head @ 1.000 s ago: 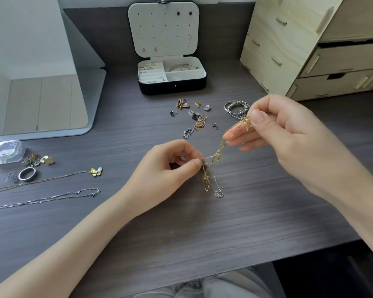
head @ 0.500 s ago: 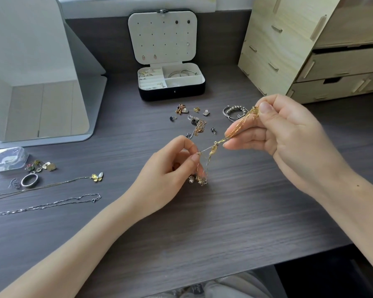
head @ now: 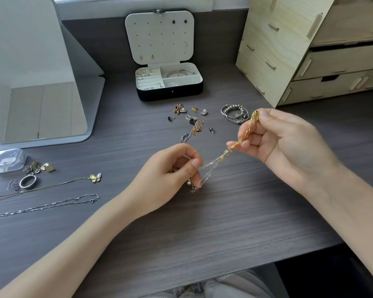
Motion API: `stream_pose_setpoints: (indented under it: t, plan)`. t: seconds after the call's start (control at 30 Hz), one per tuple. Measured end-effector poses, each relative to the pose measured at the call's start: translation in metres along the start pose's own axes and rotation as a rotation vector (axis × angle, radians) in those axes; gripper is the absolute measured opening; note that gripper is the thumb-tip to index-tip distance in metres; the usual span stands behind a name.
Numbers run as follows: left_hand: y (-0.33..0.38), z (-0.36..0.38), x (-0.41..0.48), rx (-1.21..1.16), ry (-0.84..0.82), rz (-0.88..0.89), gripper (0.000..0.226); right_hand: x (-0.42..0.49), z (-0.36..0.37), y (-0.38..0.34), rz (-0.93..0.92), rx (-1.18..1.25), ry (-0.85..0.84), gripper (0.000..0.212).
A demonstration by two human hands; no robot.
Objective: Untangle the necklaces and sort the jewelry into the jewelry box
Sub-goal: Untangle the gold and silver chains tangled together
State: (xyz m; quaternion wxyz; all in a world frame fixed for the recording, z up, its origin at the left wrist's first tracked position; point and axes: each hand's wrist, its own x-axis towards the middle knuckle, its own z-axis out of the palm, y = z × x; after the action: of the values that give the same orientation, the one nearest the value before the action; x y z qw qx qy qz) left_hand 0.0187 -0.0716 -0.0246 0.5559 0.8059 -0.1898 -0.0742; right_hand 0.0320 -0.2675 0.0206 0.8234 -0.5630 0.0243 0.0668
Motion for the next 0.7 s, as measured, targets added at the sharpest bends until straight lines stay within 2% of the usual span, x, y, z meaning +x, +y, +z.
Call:
stream_pose_setpoints:
  t: [0.2,0.43,0.57,0.7]
  plan:
    - [0.004,-0.003,0.001,0.045,-0.054,-0.011,0.017,-0.002,-0.007,0.007,0.057,0.019,0.034,0.031]
    - [0.006,-0.006,0.007,0.181,-0.147,-0.012,0.01,-0.008,-0.023,0.012,0.017,-0.181,0.144,0.027]
    - [0.004,-0.001,0.013,0.332,-0.106,0.0,0.005,-0.005,-0.03,0.016,-0.065,-0.465,0.225,0.024]
    - [0.005,0.003,0.015,0.369,-0.069,0.015,0.004,0.0,-0.038,0.025,-0.297,-0.996,0.252,0.019]
